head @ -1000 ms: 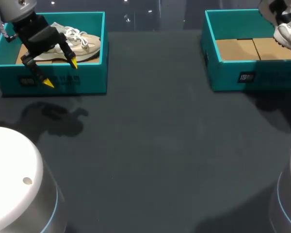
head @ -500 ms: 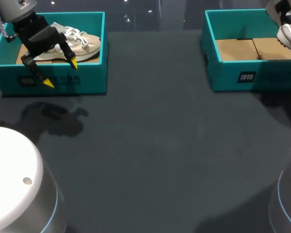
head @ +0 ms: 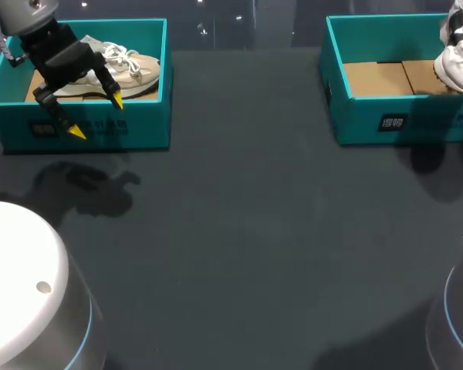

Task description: Take the shoe out of the shoebox, open the shoe tongue, remove and reinsert the insole, then place the shoe into the shoebox

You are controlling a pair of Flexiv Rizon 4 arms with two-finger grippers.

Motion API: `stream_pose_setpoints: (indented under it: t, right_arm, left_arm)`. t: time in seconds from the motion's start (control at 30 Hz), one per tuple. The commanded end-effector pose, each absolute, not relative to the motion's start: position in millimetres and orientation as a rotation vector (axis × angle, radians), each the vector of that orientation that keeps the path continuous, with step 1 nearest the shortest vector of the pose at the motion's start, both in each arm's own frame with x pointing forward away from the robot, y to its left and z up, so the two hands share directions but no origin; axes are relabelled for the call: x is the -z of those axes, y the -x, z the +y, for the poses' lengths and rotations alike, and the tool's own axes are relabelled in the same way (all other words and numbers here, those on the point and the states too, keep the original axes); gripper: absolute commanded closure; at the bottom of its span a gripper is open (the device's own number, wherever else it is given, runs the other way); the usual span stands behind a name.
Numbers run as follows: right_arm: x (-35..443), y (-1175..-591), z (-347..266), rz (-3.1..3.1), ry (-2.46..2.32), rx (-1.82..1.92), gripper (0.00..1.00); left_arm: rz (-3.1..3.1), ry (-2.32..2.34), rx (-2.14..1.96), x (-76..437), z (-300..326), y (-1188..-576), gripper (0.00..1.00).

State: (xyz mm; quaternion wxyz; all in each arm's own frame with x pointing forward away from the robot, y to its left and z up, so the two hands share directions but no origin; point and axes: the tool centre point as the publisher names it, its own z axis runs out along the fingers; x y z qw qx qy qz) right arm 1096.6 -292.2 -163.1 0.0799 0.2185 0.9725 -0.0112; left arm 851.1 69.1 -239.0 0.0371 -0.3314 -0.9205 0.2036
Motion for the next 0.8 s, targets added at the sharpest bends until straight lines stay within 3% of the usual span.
stream_pose_setpoints:
  t: [0.03, 0.37, 0.63, 0.8]
  right_arm:
    - [159.4, -1073.3, -296.6, 2.718, -1.081, -0.088, 1.0]
    - [159.4, -1073.3, -296.6, 2.718, -1.081, -0.088, 1.0]
    - [161.0, -1064.4, -317.3, 2.375, -1.495, -0.118, 1.0]
    - [164.7, -1051.4, -329.2, 2.139, -1.798, 0.085, 1.0]
  left_arm:
    - [-2.827, 1.019, -0.621, 238.4, 69.6, -850.2, 0.0]
    - [-2.827, 1.019, -0.621, 238.4, 69.6, -850.2, 0.0]
    - [-2.827, 1.019, -0.621, 238.4, 69.6, -850.2, 0.0]
    - [-2.827, 1.019, -0.621, 238.4, 69.6, -850.2, 0.0]
